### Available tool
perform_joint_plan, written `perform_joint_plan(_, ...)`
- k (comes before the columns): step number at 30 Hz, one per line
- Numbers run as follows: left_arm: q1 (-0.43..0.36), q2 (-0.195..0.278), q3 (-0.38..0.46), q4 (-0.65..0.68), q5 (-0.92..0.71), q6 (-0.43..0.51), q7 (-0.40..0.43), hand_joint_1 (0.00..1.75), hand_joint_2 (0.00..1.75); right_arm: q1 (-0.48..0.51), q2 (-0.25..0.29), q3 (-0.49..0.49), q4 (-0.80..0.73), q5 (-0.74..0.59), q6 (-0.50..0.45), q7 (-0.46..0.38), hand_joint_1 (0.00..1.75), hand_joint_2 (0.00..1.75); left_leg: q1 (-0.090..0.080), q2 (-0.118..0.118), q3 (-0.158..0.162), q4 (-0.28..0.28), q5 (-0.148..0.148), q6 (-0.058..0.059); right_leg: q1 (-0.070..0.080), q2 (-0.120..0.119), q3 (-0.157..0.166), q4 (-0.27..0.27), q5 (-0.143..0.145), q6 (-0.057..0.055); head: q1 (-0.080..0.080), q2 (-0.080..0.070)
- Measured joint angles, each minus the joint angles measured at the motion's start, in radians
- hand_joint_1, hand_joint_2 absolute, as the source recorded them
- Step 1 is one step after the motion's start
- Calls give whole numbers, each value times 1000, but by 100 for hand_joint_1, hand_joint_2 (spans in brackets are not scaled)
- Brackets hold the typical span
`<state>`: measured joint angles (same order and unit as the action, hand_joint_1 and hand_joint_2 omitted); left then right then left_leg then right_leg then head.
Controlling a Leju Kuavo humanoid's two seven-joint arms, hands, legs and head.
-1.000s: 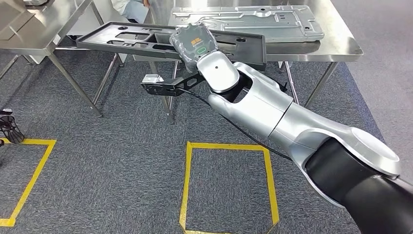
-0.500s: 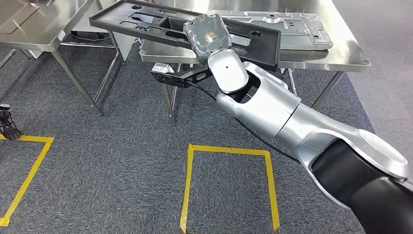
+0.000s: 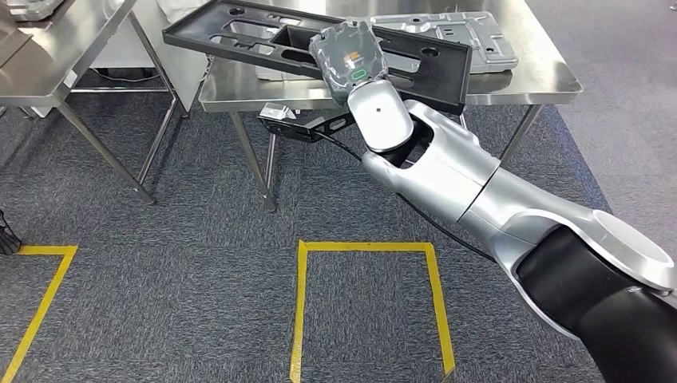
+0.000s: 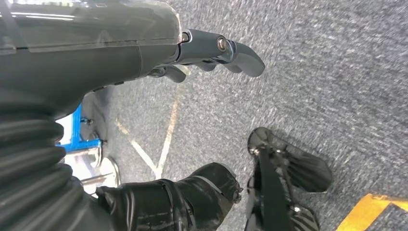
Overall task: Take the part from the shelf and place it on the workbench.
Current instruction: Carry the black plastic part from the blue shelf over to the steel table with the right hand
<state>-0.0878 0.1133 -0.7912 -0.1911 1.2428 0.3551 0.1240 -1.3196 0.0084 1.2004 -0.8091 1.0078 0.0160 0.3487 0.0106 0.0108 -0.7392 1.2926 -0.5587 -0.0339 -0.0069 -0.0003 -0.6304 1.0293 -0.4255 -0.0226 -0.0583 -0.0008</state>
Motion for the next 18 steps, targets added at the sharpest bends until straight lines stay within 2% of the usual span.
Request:
perform_joint_plan(1,1,0,0,0,0,0,0,0,175,1,0,0,0,1,0,-1,175,175,0,0,14,-42,35,3,0,2,4,0,-2,1,0,0)
perform_joint_plan(2,1,0,0,0,1,0,-1,0,175,0,0,0,0,1,1,-2,175,175,0,0,41,-110,77,7,1,4,8,0,-5,2,0,0)
perform_joint_plan(3,1,0,0,0,1,0,-1,0,175,-3,0,0,0,2,1,-3,175,175,-3,-1,71,-178,108,13,2,6,12,0,-8,4,0,0)
perform_joint_plan(4,0,1,0,0,1,0,-1,0,175,-6,1,0,0,3,1,-3,175,175,-5,-1,96,-232,126,18,4,7,13,0,-9,7,1,0)
perform_joint_plan(5,-1,1,0,0,1,0,-2,0,175,-8,1,0,0,3,1,-3,175,175,-8,-1,110,-262,131,23,4,8,12,0,-10,11,1,0)
perform_joint_plan(7,-3,1,-1,0,1,0,-2,0,175,-12,1,0,0,4,1,-3,175,175,-12,-2,117,-277,126,33,5,10,12,-3,-9,21,1,0)
perform_joint_plan(9,-2,1,-1,0,1,-2,-2,0,175,-12,1,0,0,4,1,-4,175,175,-6,-1,125,-288,130,43,5,8,9,6,-19,32,2,0)
perform_joint_plan(11,-2,0,0,0,2,-3,-2,0,175,-15,0,0,0,5,1,-3,175,175,-1,1,134,-297,133,52,5,7,-28,82,-61,40,6,0)
perform_joint_plan(13,-2,0,0,0,2,-3,-2,0,175,-14,0,0,0,5,2,-3,175,175,-1,0,135,-297,130,57,4,6,-95,211,-112,44,9,0)
perform_joint_plan(14,-3,0,0,0,2,-3,-2,0,175,-10,0,0,0,5,2,-3,175,175,-1,0,136,-296,127,58,3,6,-122,255,-119,46,9,0)
perform_joint_plan(15,-3,0,-1,0,2,-3,-2,0,175,-7,0,0,0,5,2,-4,175,175,-1,-1,137,-294,125,58,1,5,-133,264,-108,47,9,0)
perform_joint_plan(16,-3,0,-1,0,2,-3,-2,0,175,-5,0,0,0,5,2,-4,175,175,-1,-2,139,-291,121,56,-1,5,-125,235,-80,47,9,0)
perform_joint_plan(18,-2,0,-1,0,2,-4,-3,0,175,-5,0,0,0,5,2,-4,175,175,0,-5,142,-282,110,50,-4,4,-69,108,-13,43,9,0)
